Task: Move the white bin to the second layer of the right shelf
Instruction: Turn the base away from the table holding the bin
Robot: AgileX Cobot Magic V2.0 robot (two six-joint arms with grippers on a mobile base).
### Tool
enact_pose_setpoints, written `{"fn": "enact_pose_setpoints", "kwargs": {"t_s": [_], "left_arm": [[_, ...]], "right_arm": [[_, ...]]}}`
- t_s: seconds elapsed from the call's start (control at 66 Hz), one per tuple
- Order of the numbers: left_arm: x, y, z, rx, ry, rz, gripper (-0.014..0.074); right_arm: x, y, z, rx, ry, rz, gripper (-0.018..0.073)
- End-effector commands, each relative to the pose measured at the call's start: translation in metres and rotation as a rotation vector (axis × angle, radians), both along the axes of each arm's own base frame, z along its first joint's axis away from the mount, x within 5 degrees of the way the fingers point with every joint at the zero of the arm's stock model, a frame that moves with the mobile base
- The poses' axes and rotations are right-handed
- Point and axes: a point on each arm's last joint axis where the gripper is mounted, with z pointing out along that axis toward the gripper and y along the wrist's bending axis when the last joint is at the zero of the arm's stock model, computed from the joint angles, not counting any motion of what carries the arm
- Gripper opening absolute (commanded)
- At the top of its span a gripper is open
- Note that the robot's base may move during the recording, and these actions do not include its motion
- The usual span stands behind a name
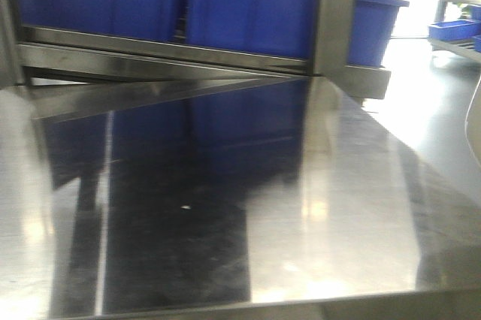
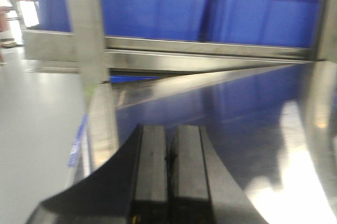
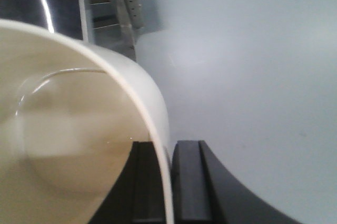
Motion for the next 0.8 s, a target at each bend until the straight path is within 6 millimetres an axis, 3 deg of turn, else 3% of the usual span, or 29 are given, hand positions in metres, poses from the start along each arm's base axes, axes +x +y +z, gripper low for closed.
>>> {"fn": "enact_pose_setpoints", "kwargs": {"t_s": [0.0, 0.788], "left_arm": [[0.0003, 0.0002, -0.0041, -0.017, -0.059, 0.001, 0.0085], [0.0003, 0.0002, -0.0041, -0.017, -0.059, 0.001, 0.0085]], "right_arm": [[0.0032, -0.0005, 0.0147, -0.011, -0.102, 0.002, 0.0049], [0.0032, -0.0005, 0.0147, -0.011, -0.102, 0.002, 0.0049]]}}
